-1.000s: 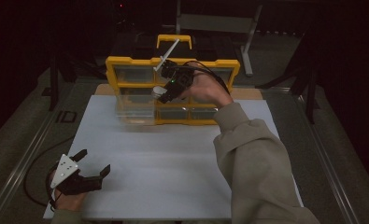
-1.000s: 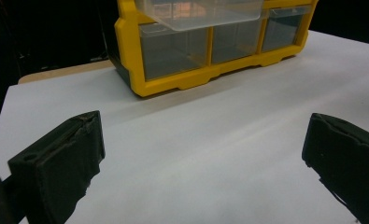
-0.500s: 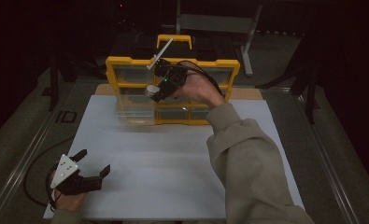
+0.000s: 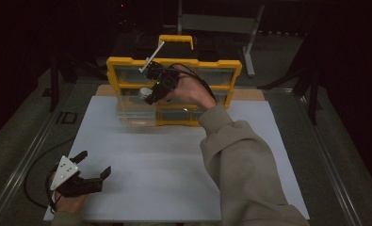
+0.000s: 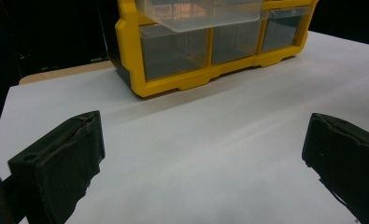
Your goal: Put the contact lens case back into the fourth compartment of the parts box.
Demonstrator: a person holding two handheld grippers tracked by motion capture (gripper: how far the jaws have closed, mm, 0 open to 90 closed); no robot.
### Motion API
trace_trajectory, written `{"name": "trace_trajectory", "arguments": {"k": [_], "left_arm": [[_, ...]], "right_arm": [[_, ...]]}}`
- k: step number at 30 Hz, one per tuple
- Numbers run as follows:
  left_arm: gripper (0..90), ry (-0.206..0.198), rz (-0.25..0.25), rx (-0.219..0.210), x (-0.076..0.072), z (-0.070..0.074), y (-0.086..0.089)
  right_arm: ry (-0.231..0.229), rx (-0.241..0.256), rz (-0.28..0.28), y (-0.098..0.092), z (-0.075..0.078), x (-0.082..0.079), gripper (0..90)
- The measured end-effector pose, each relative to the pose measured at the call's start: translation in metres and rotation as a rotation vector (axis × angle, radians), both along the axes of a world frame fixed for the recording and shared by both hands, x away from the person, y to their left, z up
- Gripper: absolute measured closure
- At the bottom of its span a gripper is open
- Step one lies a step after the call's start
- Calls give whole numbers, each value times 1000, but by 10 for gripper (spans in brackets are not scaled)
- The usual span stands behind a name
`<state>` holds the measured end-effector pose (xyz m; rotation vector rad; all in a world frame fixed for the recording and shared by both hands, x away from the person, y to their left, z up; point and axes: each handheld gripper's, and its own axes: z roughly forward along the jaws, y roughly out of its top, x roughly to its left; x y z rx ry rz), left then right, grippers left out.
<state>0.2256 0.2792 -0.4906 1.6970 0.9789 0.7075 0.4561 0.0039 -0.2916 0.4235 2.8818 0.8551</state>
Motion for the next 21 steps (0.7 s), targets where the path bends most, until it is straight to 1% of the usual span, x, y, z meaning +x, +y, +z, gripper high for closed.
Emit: {"name": "trace_trajectory", "arguments": {"k": [7,10,11,13,15,19,21], "left_arm": [[0,-2,-1,-2,0,0,0],[0,-3,-2,-2,0,0,0],[0,-4,-1,-3,0,0,1],[0,-4,0,-3,0,0,1],[0,-5,0,-4,0,0,1],[0,-4,-1,-4,0,0,1],[0,-4,0,-4,0,0,1]], "right_arm": [[2,-1,0,7,-5,2,487],[8,-1,-11,13,-9,2,486],[13,-1,-11,14,-10,2,486],[10,-1,-1,16,-12,3,485],[14,3,-10,18,-14,3,485],[19,-2,-4,22,-18,4,485],[26,1,-13,22,-19,4,485]]}}
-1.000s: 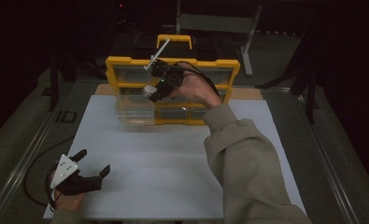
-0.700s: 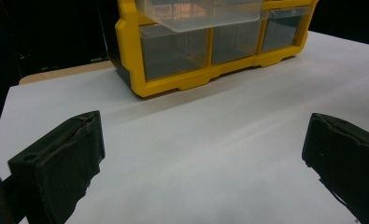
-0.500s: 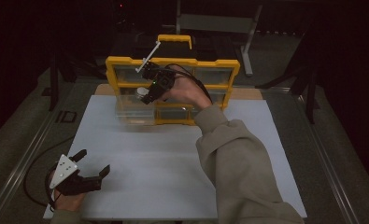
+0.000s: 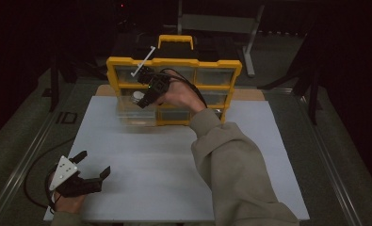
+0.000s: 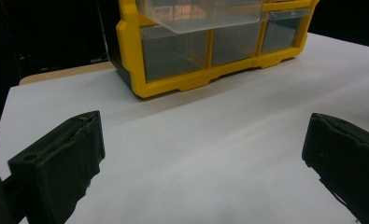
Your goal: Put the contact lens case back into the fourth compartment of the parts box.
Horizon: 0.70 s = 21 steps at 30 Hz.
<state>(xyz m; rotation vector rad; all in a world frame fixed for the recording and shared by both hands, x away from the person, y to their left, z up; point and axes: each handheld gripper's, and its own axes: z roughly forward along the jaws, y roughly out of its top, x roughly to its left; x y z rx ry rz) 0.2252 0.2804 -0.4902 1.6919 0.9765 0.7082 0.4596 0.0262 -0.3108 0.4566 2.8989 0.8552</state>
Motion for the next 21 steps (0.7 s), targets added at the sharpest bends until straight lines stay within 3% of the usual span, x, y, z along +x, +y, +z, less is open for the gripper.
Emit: {"name": "trace_trajectory", "arguments": {"k": [5,8,11,12,13,18,20,21], "left_arm": [[0,2,-1,-1,0,0,0],[0,2,-2,-1,0,0,0],[0,2,-1,0,0,0,0],[0,1,0,0,0,0,0],[0,1,0,0,0,0,0],[0,4,2,5,0,0,-1],[0,5,2,6,0,0,-2],[0,5,3,7,0,0,-2]], "right_arm": [[14,16,-10,0,-5,3,452],[25,53,-20,-2,-8,2,259],[11,54,-31,-6,-8,0,195],[-7,53,-52,-12,-7,-4,139],[-7,53,-52,-12,-7,-4,139],[-63,68,-115,-50,1,-17,95],[-72,96,-135,-66,2,-21,88],[-72,96,-135,-66,2,-21,88]]}}
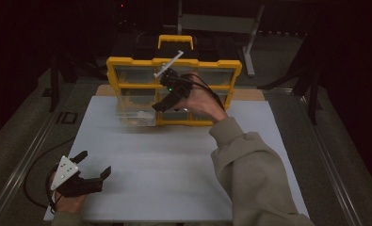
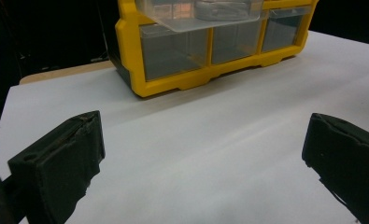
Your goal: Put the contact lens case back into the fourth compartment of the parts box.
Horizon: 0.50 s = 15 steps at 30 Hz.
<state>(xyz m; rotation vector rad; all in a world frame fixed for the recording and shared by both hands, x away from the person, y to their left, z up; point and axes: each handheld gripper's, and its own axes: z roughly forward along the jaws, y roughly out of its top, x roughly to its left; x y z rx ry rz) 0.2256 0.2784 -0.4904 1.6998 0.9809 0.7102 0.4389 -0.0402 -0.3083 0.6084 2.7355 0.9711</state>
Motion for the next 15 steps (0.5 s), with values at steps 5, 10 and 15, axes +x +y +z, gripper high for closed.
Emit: {"name": "trace_trajectory", "arguments": {"k": [5,10,15], "left_arm": [[0,12,1,6,1,-1,-1],[0,8,4,0,1,0,-1],[0,8,7,-9,1,2,-1]], "right_arm": [[-51,51,-99,-50,-11,-13,85],[-63,81,-192,-81,-26,-25,85],[-80,133,-286,-122,-51,-48,85]]}}
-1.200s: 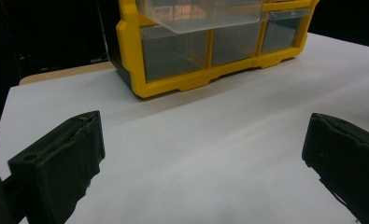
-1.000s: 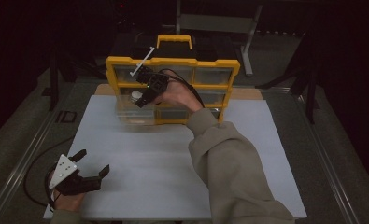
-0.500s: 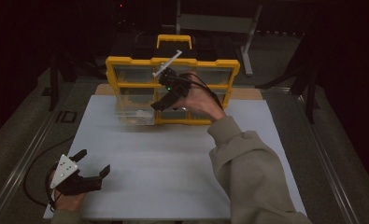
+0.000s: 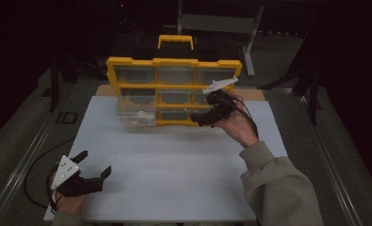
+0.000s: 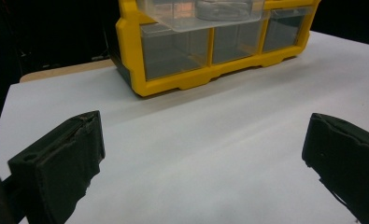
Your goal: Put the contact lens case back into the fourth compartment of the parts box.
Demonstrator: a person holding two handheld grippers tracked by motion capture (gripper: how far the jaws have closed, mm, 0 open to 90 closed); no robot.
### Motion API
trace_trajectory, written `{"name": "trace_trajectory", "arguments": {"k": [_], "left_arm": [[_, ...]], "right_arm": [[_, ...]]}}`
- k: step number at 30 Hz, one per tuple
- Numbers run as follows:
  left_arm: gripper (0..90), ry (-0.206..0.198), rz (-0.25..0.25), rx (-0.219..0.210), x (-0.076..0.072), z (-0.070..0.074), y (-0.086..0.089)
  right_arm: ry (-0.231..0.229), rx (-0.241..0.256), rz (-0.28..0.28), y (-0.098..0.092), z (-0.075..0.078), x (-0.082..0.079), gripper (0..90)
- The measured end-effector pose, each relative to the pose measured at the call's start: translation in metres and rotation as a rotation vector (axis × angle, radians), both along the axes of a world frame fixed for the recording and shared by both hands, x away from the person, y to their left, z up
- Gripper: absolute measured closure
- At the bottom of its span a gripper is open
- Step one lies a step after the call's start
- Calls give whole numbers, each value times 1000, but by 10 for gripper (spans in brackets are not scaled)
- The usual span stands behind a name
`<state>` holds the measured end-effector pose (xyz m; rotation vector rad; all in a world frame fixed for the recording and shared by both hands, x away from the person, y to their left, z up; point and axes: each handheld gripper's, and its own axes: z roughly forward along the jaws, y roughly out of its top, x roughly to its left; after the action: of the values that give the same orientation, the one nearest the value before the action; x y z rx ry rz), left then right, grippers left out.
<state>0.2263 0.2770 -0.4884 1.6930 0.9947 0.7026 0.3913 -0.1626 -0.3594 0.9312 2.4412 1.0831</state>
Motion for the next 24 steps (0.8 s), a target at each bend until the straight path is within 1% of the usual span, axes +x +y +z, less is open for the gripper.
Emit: {"name": "trace_trajectory", "arguments": {"k": [1,3,4,5,6,7,10,12,13,14,15,16,17,18,19,20,21,22,23,24], "left_arm": [[0,6,0,-3,1,2,-1],[0,11,-5,-6,3,4,-2],[0,17,-4,-5,4,5,-2],[0,21,-9,-4,4,5,-2],[0,24,-15,-6,5,6,-3],[0,25,-21,-9,5,7,-3],[0,30,-33,-11,6,9,-3],[0,27,-38,-8,6,10,-3],[0,27,-38,-8,6,10,-3],[0,28,-44,-12,6,11,-4],[0,28,-50,-11,6,11,-4],[0,27,-53,-12,6,11,-5],[0,24,-62,-14,6,12,-5],[0,24,-62,-14,6,12,-5],[0,19,-66,-14,6,12,-5],[0,17,-67,-14,6,12,-5],[0,13,-66,-15,6,12,-5],[0,9,-63,-16,6,12,-5],[0,7,-63,-17,6,11,-5],[0,7,-63,-17,6,11,-5]], "right_arm": [[-23,5,-33,-14,-11,-13,86],[-47,8,-58,-24,-21,-25,85],[-61,21,-70,-30,-27,-33,86],[-66,33,-79,-35,-33,-40,86],[-67,31,-86,-39,-39,-48,86],[-83,30,-97,-44,-45,-57,86],[-108,92,-111,-61,-63,-82,86],[-153,96,-130,-71,-74,-98,86],[-153,96,-130,-71,-74,-98,86],[-169,124,-139,-76,-79,-105,86],[-171,151,-138,-81,-84,-111,86],[-186,174,-137,-88,-91,-119,85],[-206,220,-136,-97,-100,-129,85],[-206,220,-136,-97,-100,-129,85],[-207,243,-139,-101,-103,-132,86],[-212,265,-132,-106,-109,-137,86],[-228,258,-140,-109,-113,-140,86],[-238,263,-149,-112,-116,-142,86],[-228,283,-158,-115,-119,-144,85],[-228,283,-158,-115,-119,-144,85]]}}
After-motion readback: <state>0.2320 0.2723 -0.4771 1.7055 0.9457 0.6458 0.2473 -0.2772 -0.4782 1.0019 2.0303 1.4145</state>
